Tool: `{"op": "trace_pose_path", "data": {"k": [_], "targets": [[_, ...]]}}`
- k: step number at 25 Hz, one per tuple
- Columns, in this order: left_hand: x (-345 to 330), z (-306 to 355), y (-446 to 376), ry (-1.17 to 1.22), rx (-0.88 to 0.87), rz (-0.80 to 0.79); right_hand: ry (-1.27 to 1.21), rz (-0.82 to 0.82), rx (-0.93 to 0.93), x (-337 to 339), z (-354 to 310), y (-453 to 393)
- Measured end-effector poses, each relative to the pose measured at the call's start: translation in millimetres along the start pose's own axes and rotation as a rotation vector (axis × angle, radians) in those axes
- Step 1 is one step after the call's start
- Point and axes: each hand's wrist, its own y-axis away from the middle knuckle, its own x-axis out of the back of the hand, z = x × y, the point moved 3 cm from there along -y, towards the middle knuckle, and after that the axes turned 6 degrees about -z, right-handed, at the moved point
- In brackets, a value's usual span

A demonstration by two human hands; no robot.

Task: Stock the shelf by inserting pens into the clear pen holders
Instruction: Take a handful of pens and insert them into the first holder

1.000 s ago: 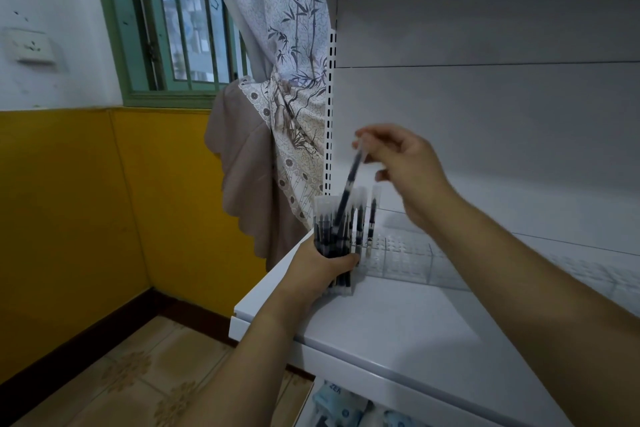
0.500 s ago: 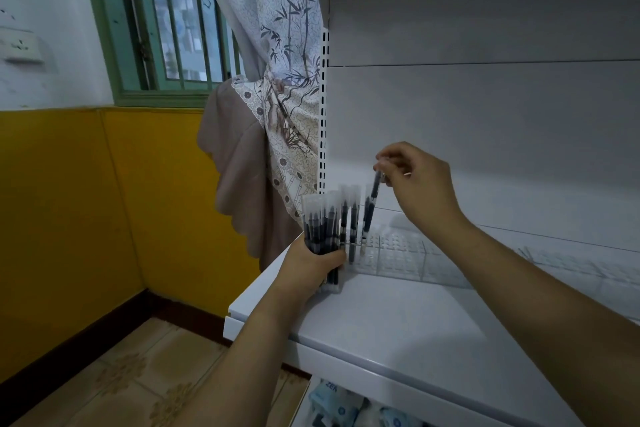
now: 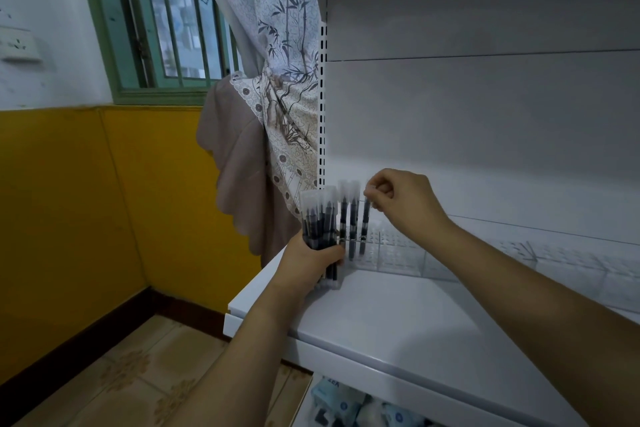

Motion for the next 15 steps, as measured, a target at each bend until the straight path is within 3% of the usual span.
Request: {"op": "trace_pose_path", "data": {"k": [3, 7, 11, 15], "targets": [[1, 0, 0, -0.010, -0.001, 0.000, 0.058, -0.002, -0.035, -2, -5, -2], [1, 0, 1, -0.001, -0.014, -0.010, 0.140, 0.247, 0.066, -6, -22, 27], [-1, 2, 3, 0.002, -0.024, -0.033, -0.061, -0.050, -0.071, -41, -19, 43], [0, 4, 5, 0.015, -0.013, -0.030, -0.306, -0.029, -0.134, -51, -9, 42]]}}
